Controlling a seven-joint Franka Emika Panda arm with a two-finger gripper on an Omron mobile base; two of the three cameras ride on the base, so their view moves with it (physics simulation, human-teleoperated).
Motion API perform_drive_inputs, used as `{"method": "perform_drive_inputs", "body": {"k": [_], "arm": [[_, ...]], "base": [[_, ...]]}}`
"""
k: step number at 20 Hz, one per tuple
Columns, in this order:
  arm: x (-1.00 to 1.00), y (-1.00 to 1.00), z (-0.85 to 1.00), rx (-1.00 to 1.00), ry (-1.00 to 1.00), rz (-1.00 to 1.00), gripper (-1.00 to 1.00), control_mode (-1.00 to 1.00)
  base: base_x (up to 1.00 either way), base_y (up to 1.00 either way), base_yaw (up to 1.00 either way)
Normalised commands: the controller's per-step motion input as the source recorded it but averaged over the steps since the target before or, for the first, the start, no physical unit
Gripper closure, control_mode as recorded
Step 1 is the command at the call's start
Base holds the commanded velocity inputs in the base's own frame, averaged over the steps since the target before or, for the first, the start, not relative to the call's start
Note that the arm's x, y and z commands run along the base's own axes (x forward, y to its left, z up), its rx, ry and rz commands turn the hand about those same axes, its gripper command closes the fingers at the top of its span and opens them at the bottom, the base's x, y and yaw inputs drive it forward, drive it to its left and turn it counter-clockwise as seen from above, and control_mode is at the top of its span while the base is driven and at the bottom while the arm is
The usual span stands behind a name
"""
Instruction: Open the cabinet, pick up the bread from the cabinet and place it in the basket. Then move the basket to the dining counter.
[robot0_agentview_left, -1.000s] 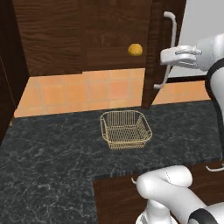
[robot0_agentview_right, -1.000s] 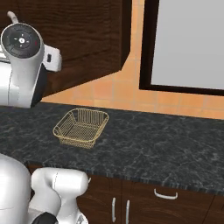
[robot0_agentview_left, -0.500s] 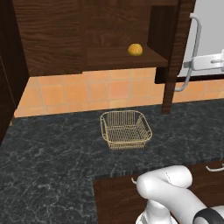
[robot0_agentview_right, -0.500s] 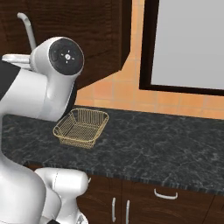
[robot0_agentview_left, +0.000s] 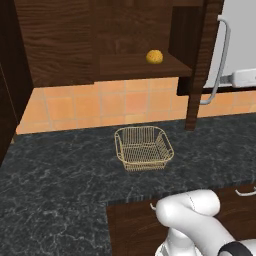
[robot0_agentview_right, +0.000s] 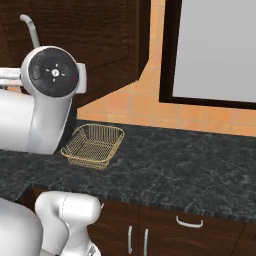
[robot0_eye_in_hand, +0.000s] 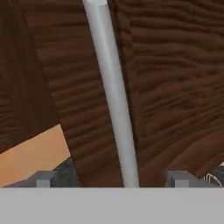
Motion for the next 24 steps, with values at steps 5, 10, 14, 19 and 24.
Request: {"method": "perform_drive_inputs", "body": {"k": [5,10,14,19,24], "arm": [[-0.93,0.75,0.02,-0.37,-0.01,-0.13,-1.0,-1.0],[-0.38,0.93,0.0,-0.57,0.07,-0.2,-1.0,-1.0],[0.15,0.81,-0.16,-0.65,0.32,-0.24,-1.0,-1.0],[0.94,0.16,-0.37,-0.7,0.36,-0.32,-1.0,-1.0],[1.0,0.0,-0.14,-0.8,0.21,-0.39,-1.0,-1.0]], "base": [[0.0,0.0,0.0],[0.0,0.0,0.0],[0.0,0.0,0.0],[0.0,0.0,0.0],[0.0,0.0,0.0]]}}
